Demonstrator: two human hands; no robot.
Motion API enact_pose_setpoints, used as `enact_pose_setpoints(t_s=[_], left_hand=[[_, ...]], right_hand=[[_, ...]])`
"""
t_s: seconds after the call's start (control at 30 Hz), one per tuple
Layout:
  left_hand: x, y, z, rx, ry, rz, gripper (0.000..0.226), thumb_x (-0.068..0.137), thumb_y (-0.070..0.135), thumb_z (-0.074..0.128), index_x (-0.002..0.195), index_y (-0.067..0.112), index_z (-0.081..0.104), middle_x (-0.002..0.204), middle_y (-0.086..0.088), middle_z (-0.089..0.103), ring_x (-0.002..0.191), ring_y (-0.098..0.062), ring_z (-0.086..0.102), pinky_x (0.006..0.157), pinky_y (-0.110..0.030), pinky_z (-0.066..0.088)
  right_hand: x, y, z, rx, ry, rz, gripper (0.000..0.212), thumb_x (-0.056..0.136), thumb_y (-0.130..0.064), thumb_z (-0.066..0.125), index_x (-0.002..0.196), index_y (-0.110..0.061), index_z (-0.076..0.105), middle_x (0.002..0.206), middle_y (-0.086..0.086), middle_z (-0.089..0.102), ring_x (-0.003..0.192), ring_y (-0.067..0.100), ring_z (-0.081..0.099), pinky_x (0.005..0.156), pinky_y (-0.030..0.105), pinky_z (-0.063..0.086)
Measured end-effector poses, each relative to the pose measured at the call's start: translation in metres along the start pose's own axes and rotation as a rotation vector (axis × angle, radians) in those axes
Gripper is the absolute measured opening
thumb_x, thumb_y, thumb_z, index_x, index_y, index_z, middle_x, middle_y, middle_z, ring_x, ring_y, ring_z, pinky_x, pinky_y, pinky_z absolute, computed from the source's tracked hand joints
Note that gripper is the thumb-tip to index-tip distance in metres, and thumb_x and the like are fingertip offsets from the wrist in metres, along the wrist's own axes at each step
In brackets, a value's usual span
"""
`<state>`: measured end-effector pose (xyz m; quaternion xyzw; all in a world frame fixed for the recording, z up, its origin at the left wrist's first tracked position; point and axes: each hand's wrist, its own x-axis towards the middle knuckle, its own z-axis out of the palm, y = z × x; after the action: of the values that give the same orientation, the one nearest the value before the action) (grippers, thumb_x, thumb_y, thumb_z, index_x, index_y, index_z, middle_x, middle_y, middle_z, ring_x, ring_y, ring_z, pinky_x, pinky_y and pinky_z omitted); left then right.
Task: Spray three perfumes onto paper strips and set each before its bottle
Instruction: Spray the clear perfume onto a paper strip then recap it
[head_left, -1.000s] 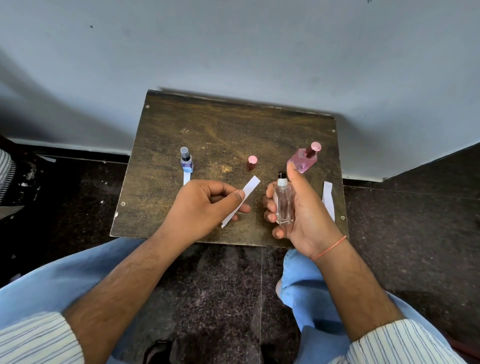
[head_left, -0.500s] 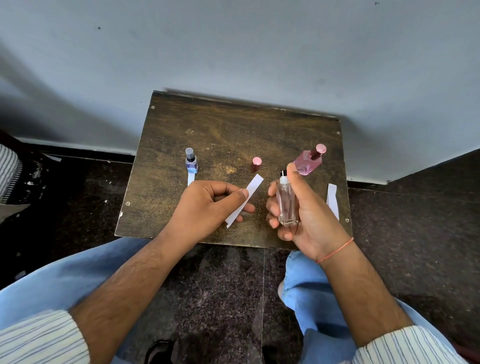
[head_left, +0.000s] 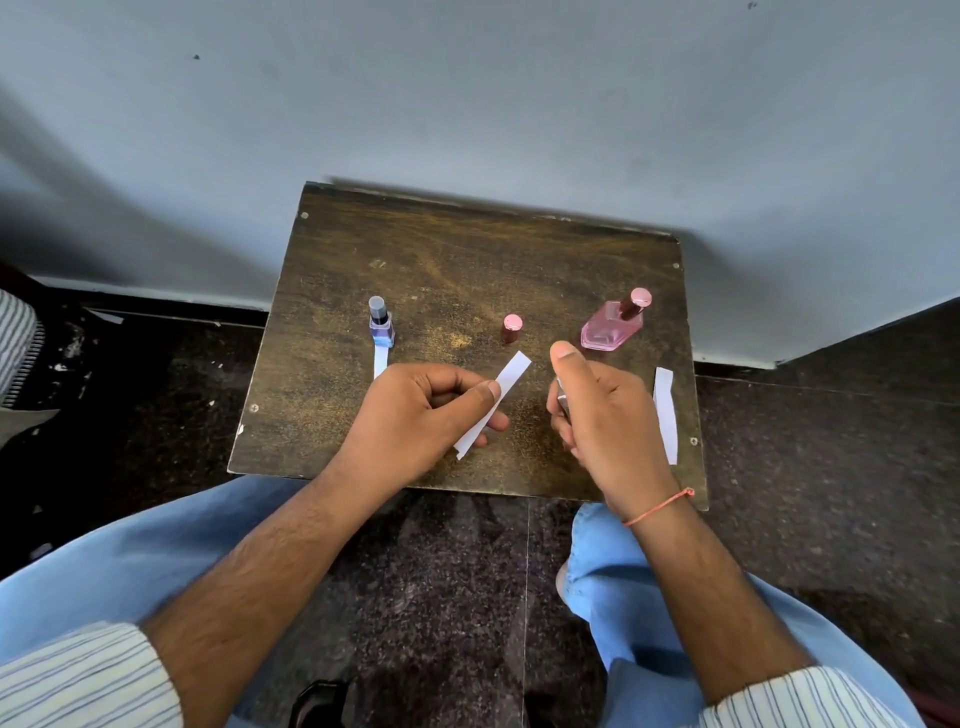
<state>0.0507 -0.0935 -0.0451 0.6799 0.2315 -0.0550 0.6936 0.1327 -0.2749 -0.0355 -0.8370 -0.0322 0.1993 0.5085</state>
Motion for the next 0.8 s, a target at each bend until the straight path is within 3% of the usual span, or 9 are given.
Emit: enact_pose_setpoints(t_s=[0.13,0.27,0.37,0.43,0.5,0.57,0.8], left_hand=[[0.0005,0.0003,0.0005,0.011,0.005,0.014,0.014,0.102,0.018,0.072,0.1,0.008,0.082,0.084,-0.006,0.084,0.065,-0.014,0.075,0.062,-0.023,0.06],[0.0015,-0.0001,-0.0004,0.031,0.014,0.032,0.014,0.102,0.018,0.072,0.1,0.009,0.083,0.085,-0.005,0.085,0.066,-0.014,0.076,0.062,-0.022,0.06],[0.0015,0.0005,-0.0005,0.028,0.022,0.04,0.013,0.101,0.017,0.073,0.099,0.009,0.083,0.084,-0.005,0.085,0.065,-0.012,0.076,0.061,-0.022,0.059],[0.0022,-0.001,-0.0013,0.054,0.029,0.053,0.013,0.101,0.019,0.074,0.098,0.013,0.085,0.084,-0.003,0.085,0.067,-0.02,0.077,0.063,-0.031,0.063],[0.0021,-0.002,-0.0026,0.103,0.026,0.067,0.013,0.099,0.028,0.077,0.092,0.022,0.087,0.082,-0.001,0.084,0.075,-0.045,0.076,0.069,-0.053,0.065],[0.0024,-0.0037,-0.0035,0.133,0.02,0.076,0.015,0.093,0.039,0.077,0.087,0.029,0.087,0.081,0.0,0.084,0.079,-0.058,0.069,0.073,-0.069,0.059],[0.0022,-0.004,-0.0022,0.172,0.039,0.115,0.015,0.092,0.039,0.076,0.084,0.032,0.086,0.078,-0.001,0.083,0.077,-0.057,0.067,0.071,-0.069,0.057]], right_hand=[[-0.0002,0.0032,0.0012,-0.068,0.037,-0.053,0.067,0.098,-0.068,0.047,0.064,-0.013,0.06,0.049,0.0,0.05,0.052,0.018,0.048,0.062,0.055,0.05],[-0.0001,0.0026,0.0025,-0.1,0.054,-0.079,0.066,0.098,-0.065,0.046,0.067,-0.008,0.058,0.057,0.016,0.052,0.056,0.032,0.049,0.066,0.06,0.052],[-0.0014,0.0023,0.0039,-0.111,0.059,-0.099,0.067,0.098,-0.065,0.046,0.068,-0.007,0.057,0.056,0.016,0.052,0.058,0.039,0.051,0.064,0.06,0.052],[-0.0018,0.0022,0.0055,-0.126,0.09,-0.119,0.072,0.099,-0.069,0.048,0.068,-0.004,0.055,0.058,0.019,0.053,0.06,0.041,0.053,0.063,0.058,0.051],[-0.0014,0.0024,0.0061,-0.137,0.127,-0.133,0.075,0.099,-0.071,0.049,0.067,-0.003,0.055,0.059,0.02,0.054,0.061,0.042,0.054,0.064,0.055,0.051],[-0.0012,0.0022,0.0052,-0.138,0.151,-0.139,0.073,0.098,-0.07,0.05,0.066,-0.004,0.054,0.059,0.02,0.054,0.061,0.041,0.055,0.063,0.054,0.051],[-0.0017,0.0009,0.0038,-0.164,0.163,-0.141,0.061,0.096,-0.061,0.048,0.061,-0.012,0.052,0.06,0.016,0.054,0.065,0.037,0.055,0.066,0.053,0.051]])
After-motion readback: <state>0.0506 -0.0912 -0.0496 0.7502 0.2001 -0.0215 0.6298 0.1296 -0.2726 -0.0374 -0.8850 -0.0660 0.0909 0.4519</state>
